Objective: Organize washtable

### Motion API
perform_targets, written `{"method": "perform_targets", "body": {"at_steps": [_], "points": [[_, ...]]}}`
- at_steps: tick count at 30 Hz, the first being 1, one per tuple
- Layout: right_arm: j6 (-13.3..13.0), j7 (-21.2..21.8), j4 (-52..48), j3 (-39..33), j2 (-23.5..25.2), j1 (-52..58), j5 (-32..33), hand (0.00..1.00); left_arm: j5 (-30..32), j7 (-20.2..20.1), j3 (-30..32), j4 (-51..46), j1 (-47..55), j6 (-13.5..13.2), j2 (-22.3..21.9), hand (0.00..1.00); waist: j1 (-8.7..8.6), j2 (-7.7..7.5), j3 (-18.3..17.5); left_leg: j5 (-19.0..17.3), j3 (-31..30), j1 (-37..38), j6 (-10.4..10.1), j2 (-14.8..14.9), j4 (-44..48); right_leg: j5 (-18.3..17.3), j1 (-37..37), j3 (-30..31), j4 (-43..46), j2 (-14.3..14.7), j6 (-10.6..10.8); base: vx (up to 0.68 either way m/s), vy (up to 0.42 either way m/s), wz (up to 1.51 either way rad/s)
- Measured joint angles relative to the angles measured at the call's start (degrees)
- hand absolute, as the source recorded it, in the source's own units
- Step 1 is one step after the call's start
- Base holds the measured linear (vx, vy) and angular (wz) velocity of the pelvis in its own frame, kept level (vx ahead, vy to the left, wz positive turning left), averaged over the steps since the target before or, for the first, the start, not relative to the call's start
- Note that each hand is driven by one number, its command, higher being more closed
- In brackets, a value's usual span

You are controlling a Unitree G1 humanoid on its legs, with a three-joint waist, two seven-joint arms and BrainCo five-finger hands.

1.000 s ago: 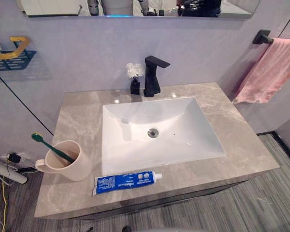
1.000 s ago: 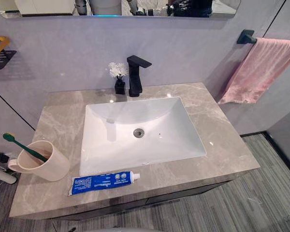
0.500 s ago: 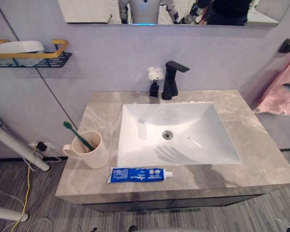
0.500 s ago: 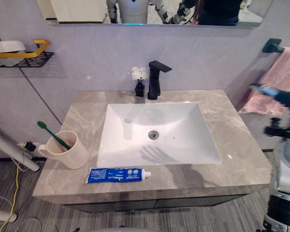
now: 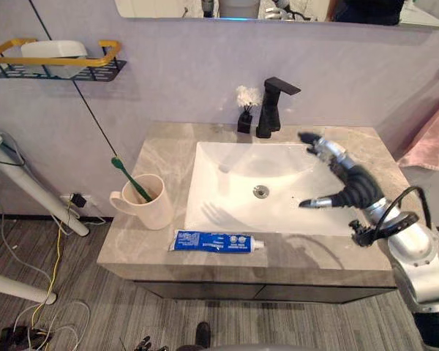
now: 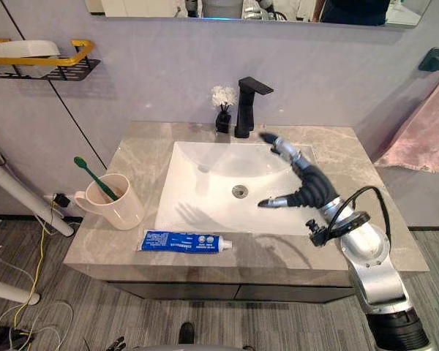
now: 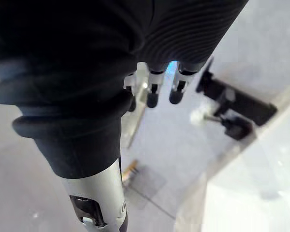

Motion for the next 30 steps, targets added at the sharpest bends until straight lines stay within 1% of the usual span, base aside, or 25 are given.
{"method": "perform_targets", "body": {"at_steps": [2,5,7,9,11,13,14,15,16,20,24,26,28,30], "points": [[0.1,0.6,0.0,1.8,-0.3,0.8,0.0,0.00,0.0,-0.3,-0.1,0.0,0.0,0.0,0.2,0.00,0.00,-0.32,0.2,0.1,-0.4,-0.3,0.0,-0.1,0.0,0.0,-0.1,-0.3,0.0,0.0,0.0,0.02,-0.002,0.12],[0.1,1.6,0.0,6.6,-0.3,0.8,-0.5,0.00,0.0,-1.1,-0.4,0.0,-0.3,-0.1,1.2,0.00,0.23,-1.45,0.9,0.2,-0.8,-0.5,0.0,-0.2,0.0,0.0,-0.1,-0.6,-0.1,-0.1,0.0,0.04,-0.003,0.06],[0.2,1.9,0.0,8.6,-0.3,0.8,-0.8,0.00,0.0,-1.1,-1.0,0.0,-0.4,-0.1,1.9,0.00,0.57,-2.43,1.4,0.3,-0.9,-0.7,0.1,-0.2,0.0,0.0,-0.1,-0.6,-0.1,0.0,0.0,0.05,-0.007,0.02],[0.3,2.0,0.0,10.8,-0.3,0.7,-1.7,0.00,0.0,-1.0,-2.1,0.1,-1.0,0.0,3.0,0.00,1.56,-3.76,1.8,0.6,-1.1,-1.7,0.4,-0.3,0.0,0.1,-0.8,-0.9,0.0,-0.1,-0.1,0.05,-0.006,0.06],[1.1,2.0,0.0,12.7,-0.3,0.3,-2.8,0.00,0.0,-1.0,-2.2,0.1,-1.1,0.0,3.1,0.00,1.65,-4.05,1.8,0.8,-1.8,-2.1,0.6,-0.5,0.2,0.2,-0.8,-1.8,0.0,-0.2,-0.2,0.04,0.004,0.22],[1.4,2.0,0.2,14.2,-0.3,0.3,-3.1,0.00,0.0,-0.9,-2.2,0.0,-1.2,0.0,3.1,0.00,1.75,-4.08,1.9,0.8,-2.5,-2.2,0.6,-0.7,0.4,0.2,-0.7,-2.3,0.1,-0.3,-0.2,0.03,0.010,0.21],[1.4,2.0,0.2,14.5,-0.3,0.3,-3.8,0.00,-0.1,-0.8,-2.2,0.0,-1.2,0.0,3.1,0.00,2.11,-4.12,1.9,0.9,-2.6,-2.3,0.6,-0.7,0.3,0.2,-0.6,-2.4,0.1,-0.3,-0.2,-0.02,0.004,0.05],[1.4,1.8,0.3,14.5,-0.3,0.3,-4.8,0.00,-0.3,-0.8,-2.3,0.0,-1.3,0.0,3.0,0.00,2.86,-4.13,1.9,0.9,-2.7,-2.3,0.6,-0.7,0.2,0.2,-0.6,-2.4,0.2,-0.3,-0.2,0.00,0.000,0.00],[1.4,1.8,0.4,14.5,-0.3,0.3,-5.1,0.00,-0.4,-0.7,-2.3,0.0,-1.3,0.0,3.0,0.00,3.05,-4.14,1.9,0.9,-2.8,-2.3,0.6,-0.7,0.1,0.2,-0.6,-2.4,0.2,-0.3,-0.2,-0.05,-0.005,0.04],[1.9,1.5,1.2,15.4,-0.3,0.3,-7.3,0.00,-0.6,-0.7,-2.4,0.1,-1.3,0.0,3.0,0.00,3.12,-4.04,2.1,1.2,-3.9,-3.2,0.2,-0.5,0.0,0.2,-1.0,-3.3,0.2,0.0,-0.2,-0.06,-0.010,0.12],[2.5,1.5,1.2,18.4,0.2,0.4,-9.7,0.00,-1.6,-0.4,-2.3,0.0,-1.4,0.0,3.2,0.00,3.58,-4.53,3.7,1.6,-4.5,-3.5,-0.1,-0.1,0.0,0.0,-1.0,-3.7,0.2,0.5,-0.5,-0.06,-0.014,0.07],[2.5,1.5,1.2,18.6,0.6,0.6,-10.3,0.00,-1.8,0.1,-2.3,0.0,-1.6,0.1,3.2,0.00,3.95,-4.74,4.0,1.9,-4.6,-3.9,-0.2,0.0,0.0,0.0,-1.5,-3.7,0.3,0.6,-0.5,-0.04,-0.009,0.01],[2.6,1.5,1.4,18.8,0.8,0.6,-11.8,0.00,-1.9,0.4,-2.3,0.0,-2.2,0.1,3.4,0.00,4.55,-5.27,4.7,2.1,-4.8,-4.6,-0.2,0.0,0.0,0.1,-2.1,-3.9,0.4,0.7,-0.6,0.00,-0.004,0.03],[2.6,1.5,2.4,18.9,1.0,0.6,-12.5,0.00,-1.9,0.4,-2.4,0.0,-2.3,0.2,3.7,0.00,4.55,-5.83,5.0,2.3,-5.3,-4.8,0.0,-0.1,0.0,0.1,-2.1,-4.4,0.4,0.6,-0.6,0.02,-0.008,0.13]]}}
